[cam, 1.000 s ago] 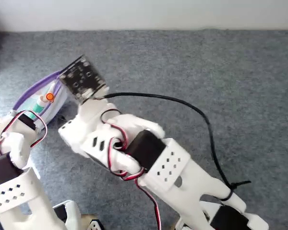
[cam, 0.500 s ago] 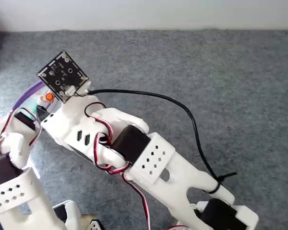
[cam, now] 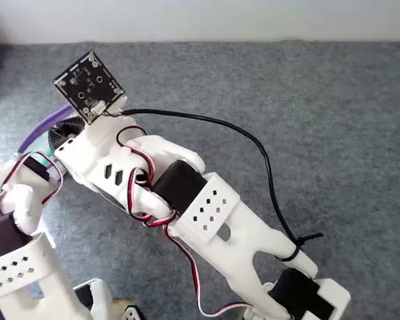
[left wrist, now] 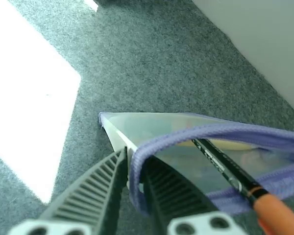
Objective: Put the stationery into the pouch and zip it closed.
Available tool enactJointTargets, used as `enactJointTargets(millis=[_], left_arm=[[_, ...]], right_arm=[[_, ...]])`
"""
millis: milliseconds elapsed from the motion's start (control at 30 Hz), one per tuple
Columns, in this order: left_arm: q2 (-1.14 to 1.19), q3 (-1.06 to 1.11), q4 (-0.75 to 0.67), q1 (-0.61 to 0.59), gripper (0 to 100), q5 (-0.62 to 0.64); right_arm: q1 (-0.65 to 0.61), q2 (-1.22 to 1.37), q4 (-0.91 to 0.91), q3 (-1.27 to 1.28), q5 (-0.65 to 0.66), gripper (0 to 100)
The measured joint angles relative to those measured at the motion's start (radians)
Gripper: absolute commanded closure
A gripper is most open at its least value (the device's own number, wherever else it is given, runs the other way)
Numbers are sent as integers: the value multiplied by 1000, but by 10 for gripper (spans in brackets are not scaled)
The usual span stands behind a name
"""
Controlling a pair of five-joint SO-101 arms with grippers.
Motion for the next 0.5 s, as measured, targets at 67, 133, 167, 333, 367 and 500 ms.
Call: enactJointTargets(millis=[67, 133, 167, 333, 367, 500], left_arm=[[0, 0, 0, 0, 988, 0], [0, 0, 0, 2, 988, 0], [0, 0, 0, 2, 988, 0], [0, 0, 0, 2, 988, 0], [0, 0, 0, 2, 988, 0], [0, 5, 0, 2, 988, 0]], right_arm=[[0, 0, 12, 0, 0, 990], [0, 0, 17, 0, 0, 991], [0, 0, 17, -3, 0, 991], [0, 0, 17, -6, 0, 957], [0, 0, 17, -6, 0, 924], [0, -8, 61, -6, 0, 783]])
